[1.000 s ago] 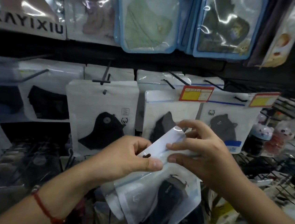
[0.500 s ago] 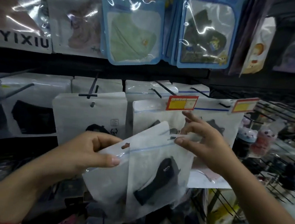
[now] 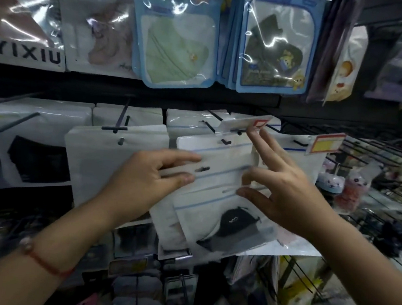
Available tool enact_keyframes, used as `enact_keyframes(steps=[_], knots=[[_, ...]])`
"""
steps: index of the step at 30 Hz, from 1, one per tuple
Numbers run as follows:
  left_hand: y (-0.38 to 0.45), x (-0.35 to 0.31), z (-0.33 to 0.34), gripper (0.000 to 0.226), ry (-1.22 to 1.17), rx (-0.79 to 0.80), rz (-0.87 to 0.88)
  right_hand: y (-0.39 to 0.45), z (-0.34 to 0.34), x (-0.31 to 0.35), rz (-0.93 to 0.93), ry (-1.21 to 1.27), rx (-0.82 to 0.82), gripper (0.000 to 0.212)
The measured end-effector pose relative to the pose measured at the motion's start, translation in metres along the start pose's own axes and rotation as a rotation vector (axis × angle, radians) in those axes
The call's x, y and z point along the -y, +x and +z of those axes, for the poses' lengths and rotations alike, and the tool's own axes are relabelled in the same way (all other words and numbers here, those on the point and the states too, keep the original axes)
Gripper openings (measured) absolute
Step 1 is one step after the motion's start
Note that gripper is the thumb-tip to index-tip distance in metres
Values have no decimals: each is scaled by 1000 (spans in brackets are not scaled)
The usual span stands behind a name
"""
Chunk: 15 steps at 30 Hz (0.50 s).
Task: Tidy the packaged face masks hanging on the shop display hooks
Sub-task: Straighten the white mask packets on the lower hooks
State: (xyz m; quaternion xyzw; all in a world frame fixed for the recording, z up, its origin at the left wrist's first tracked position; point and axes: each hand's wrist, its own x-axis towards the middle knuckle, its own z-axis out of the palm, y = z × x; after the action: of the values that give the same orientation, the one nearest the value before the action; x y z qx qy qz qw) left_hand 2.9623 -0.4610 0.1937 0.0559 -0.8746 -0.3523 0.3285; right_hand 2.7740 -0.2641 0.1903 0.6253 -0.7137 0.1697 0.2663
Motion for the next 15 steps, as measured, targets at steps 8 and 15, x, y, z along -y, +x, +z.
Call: enact_keyframes(steps=[8, 15], knots=[[47, 7, 26, 33, 133, -97, 280, 13, -10, -6, -51, -156, 61, 20], [68, 15, 47, 23, 142, -101, 250, 13, -7, -5, -30, -175, 64, 20]])
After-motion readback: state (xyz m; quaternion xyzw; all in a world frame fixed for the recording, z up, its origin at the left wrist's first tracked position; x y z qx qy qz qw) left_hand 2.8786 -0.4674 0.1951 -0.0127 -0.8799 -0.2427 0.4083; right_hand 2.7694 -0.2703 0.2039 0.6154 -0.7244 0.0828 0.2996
